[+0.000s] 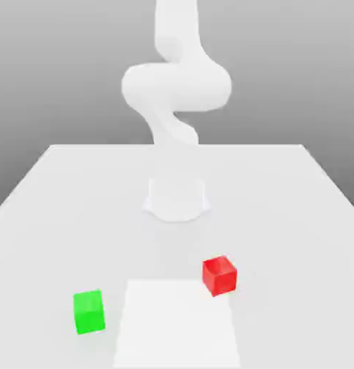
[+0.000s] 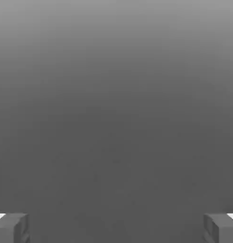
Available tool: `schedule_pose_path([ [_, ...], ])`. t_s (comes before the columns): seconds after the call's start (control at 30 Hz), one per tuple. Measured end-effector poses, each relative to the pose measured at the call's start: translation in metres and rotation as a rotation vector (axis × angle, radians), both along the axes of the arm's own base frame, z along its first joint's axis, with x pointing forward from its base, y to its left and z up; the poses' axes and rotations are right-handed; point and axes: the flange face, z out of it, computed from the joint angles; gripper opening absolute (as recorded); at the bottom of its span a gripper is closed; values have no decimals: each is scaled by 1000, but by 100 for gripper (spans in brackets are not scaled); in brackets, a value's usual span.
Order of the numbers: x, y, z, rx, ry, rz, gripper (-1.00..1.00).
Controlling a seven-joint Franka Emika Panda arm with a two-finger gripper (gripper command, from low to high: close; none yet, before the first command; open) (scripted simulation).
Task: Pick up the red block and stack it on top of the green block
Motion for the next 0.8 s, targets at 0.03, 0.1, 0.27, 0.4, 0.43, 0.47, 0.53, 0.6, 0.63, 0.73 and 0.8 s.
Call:
schedule_pose_path([
  [0.03, 11, 4, -25, -4, 37, 18, 0],
  [0.1, 27, 14, -74, -13, 111, 53, 0],
  [0.27, 39, 40, -199, -45, 293, 144, 0],
  [0.4, 20, 58, -300, -81, 447, 224, 0],
  [0.43, 11, 62, -326, -93, 489, 245, 0],
  [0.47, 0, 66, -351, -105, 531, 267, 0],
  [0.53, -25, 72, -402, -130, 617, 311, 0],
  [0.6, -43, 75, -452, -150, 681, 344, 0],
  [0.63, -48, 77, -467, -156, 695, 355, 0],
  [0.73, -53, 77, -498, -157, 708, 359, 0],
  [0.8, -55, 77, -514, -157, 710, 360, -100],
])
